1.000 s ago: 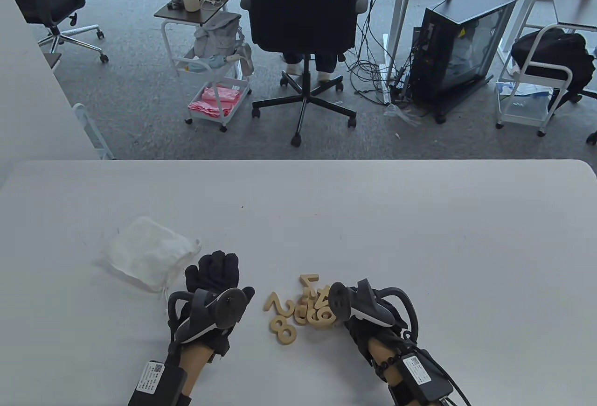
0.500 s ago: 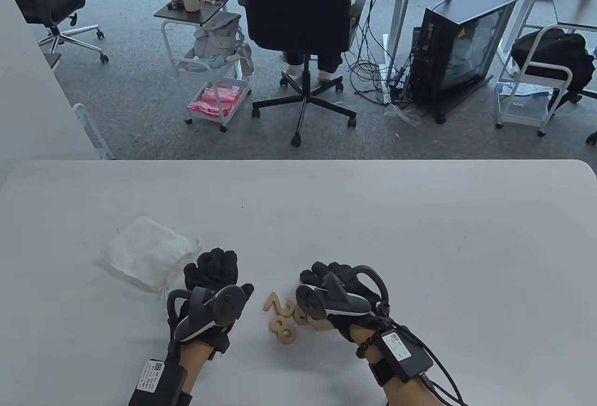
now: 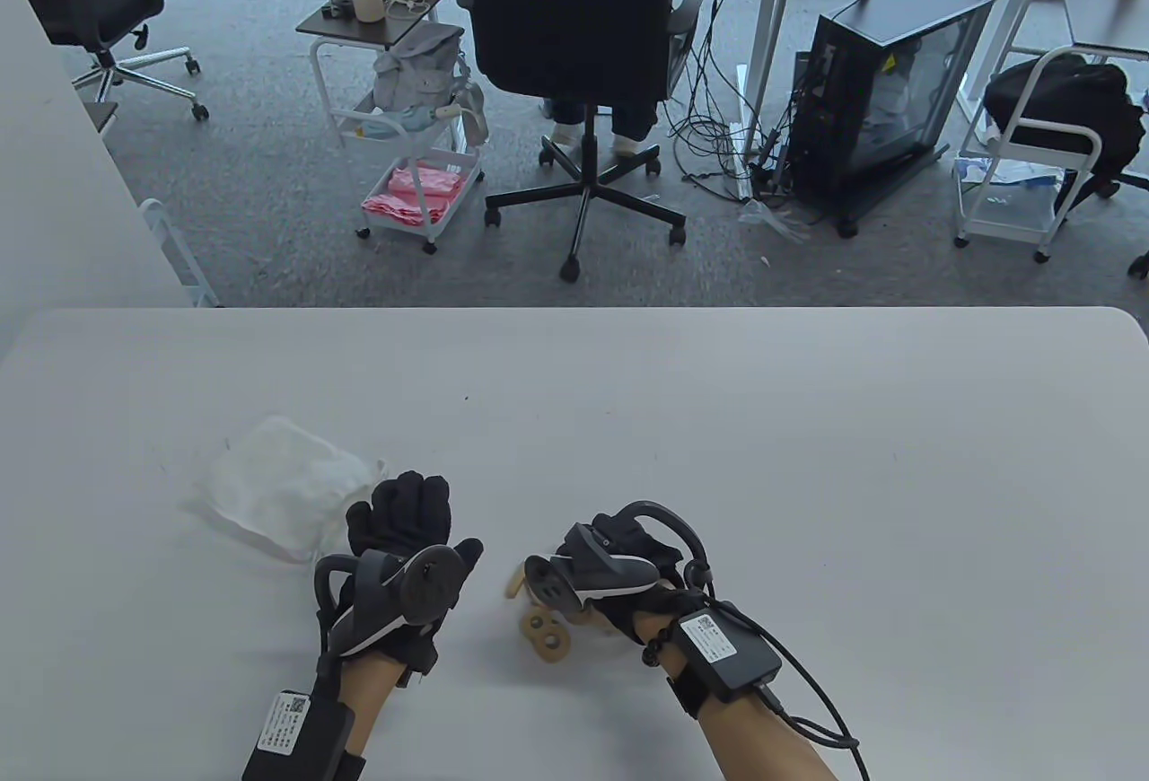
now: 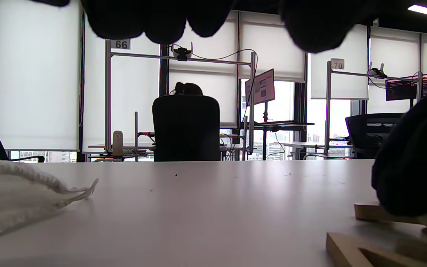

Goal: Empty bag and arrange number blocks in order

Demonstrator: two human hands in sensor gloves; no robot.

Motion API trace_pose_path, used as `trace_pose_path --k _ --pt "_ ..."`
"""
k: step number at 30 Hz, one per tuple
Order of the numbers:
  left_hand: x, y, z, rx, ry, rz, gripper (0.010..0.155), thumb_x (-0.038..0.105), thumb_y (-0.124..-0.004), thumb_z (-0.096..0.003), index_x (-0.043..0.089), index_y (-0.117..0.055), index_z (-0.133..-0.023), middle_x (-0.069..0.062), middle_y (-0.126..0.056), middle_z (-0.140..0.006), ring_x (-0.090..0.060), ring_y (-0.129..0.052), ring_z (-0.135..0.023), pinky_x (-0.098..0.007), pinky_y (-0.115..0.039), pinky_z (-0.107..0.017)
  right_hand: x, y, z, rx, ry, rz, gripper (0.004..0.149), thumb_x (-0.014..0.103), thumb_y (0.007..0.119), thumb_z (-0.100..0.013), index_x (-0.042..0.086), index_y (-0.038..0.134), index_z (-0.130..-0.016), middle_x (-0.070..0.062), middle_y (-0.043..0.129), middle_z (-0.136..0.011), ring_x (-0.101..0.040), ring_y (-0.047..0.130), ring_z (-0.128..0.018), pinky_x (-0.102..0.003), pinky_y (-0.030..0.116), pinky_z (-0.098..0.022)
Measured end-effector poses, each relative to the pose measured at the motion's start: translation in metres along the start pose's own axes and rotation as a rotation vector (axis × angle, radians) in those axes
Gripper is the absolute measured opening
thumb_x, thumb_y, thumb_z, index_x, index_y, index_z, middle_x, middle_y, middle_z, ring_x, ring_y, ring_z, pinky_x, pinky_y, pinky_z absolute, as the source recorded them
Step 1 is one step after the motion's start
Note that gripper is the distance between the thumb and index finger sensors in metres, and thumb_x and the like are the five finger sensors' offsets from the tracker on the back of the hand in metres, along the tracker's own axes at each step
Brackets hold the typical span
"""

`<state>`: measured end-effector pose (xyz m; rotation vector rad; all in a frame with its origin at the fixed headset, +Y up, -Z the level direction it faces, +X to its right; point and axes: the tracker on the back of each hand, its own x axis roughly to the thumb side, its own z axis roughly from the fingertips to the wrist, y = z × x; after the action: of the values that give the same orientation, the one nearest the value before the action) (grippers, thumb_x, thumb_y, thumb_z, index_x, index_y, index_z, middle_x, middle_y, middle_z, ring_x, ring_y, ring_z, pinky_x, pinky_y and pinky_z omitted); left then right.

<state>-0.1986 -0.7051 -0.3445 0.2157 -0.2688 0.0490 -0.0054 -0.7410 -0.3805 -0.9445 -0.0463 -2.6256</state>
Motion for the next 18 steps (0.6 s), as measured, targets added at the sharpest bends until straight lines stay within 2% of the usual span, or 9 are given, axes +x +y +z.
trace_pose_path --k 5,8,10,13,18 --pt "0.000 0.000 0.000 -0.001 -0.002 0.000 0.080 0.050 -0.069 -0.0542 -0.003 -0.048 -0.110 -0.037 -0.048 -0.109 -0.065 -0.059 -0.097 -0.081 -0.047 -0.064 -0.019 -0.013 0.015 -0.034 0.053 -0.102 0.046 0.023 0.089 -0.045 0.022 0.081 -0.091 -0.007 0.087 -0.094 -0.032 0.094 -0.080 -0.047 0.083 -0.064" --pt "0.001 0.000 0.000 -0.003 -0.002 -0.001 0.080 0.050 -0.069 -0.0542 -0.003 -0.047 -0.110 -0.037 -0.048 -0.109 -0.065 -0.059 -0.097 -0.081 -0.047 -0.064 -0.043 -0.019 0.034 -0.061 0.126 -0.165 0.046 0.026 0.088 -0.045 0.021 0.081 -0.091 -0.008 0.089 -0.091 -0.032 0.096 -0.076 -0.048 0.085 -0.061" --pt "0.001 0.000 0.001 -0.003 -0.002 -0.001 0.080 0.050 -0.069 -0.0542 -0.002 -0.047 -0.110 -0.037 -0.048 -0.109 -0.065 -0.059 -0.098 -0.081 -0.047 -0.064 -0.065 -0.016 0.048 -0.064 0.203 -0.290 0.046 0.027 0.087 -0.046 0.019 0.081 -0.092 -0.010 0.090 -0.089 -0.033 0.097 -0.073 -0.048 0.086 -0.058" --pt "0.001 -0.001 0.001 -0.004 -0.002 0.002 0.080 0.050 -0.069 -0.0542 -0.003 -0.047 -0.110 -0.037 -0.048 -0.109 -0.065 -0.059 -0.097 -0.081 -0.047 -0.064 -0.101 0.003 0.070 -0.064 0.352 -0.555 0.047 0.028 0.084 -0.048 0.014 0.081 -0.093 -0.013 0.092 -0.084 -0.033 0.099 -0.066 -0.048 0.087 -0.053" --pt "0.002 -0.001 0.001 -0.005 -0.006 -0.002 0.080 0.050 -0.069 -0.0542 -0.002 -0.047 -0.110 -0.037 -0.048 -0.109 -0.065 -0.059 -0.098 -0.081 -0.047 -0.064 -0.132 0.048 0.093 -0.010 0.538 -0.748 0.048 0.029 0.078 -0.052 0.012 0.079 -0.097 -0.015 0.096 -0.076 -0.032 0.101 -0.057 -0.047 0.089 -0.045"
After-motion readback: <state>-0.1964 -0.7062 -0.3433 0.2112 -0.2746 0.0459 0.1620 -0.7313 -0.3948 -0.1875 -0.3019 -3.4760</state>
